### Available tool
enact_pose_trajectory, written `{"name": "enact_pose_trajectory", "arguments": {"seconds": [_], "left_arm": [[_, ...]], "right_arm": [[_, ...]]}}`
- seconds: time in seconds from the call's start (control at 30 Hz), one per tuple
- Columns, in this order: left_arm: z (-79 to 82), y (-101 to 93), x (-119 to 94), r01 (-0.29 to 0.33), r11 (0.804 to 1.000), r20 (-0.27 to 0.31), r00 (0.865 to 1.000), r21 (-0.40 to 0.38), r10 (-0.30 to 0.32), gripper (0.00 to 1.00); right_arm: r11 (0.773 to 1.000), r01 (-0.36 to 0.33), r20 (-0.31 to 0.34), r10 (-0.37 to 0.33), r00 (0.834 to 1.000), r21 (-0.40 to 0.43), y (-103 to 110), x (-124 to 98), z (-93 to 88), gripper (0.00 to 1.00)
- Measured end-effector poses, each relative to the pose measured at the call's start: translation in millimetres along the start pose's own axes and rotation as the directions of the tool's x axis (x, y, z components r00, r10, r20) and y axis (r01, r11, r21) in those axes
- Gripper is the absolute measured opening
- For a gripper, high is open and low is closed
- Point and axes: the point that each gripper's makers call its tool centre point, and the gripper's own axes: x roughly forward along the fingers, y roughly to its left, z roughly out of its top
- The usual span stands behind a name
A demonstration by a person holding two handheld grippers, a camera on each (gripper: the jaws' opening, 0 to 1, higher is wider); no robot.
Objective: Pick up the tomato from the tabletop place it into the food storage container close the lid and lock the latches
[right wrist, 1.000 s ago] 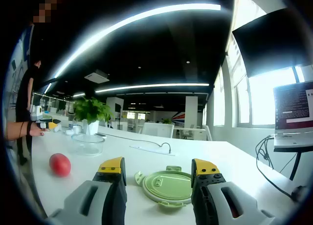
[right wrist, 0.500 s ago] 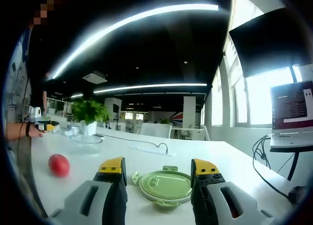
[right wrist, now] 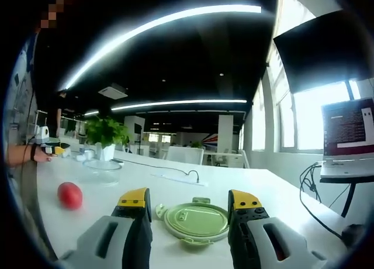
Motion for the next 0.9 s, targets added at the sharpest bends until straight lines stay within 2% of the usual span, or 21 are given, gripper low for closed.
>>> {"name": "enact_pose_trajectory", "arguments": {"seconds": [0.13, 0.9], "left_arm": [[2.7, 1.0, -0.3, -0.001, 1.0, 0.019, 1.0, -0.021, 0.001, 0.46], [-5.1, 7.8, -4.5, -0.011, 1.0, 0.002, 1.0, -0.021, 0.011, 0.46]], "right_arm": [[1.0, 0.001, 0.002, -0.001, 1.0, -0.004, -0.7, -1.0, 0.9, 0.47], [1.0, 0.027, -0.015, -0.027, 1.0, -0.003, -12.1, -7.9, -7.5, 0.46]]}}
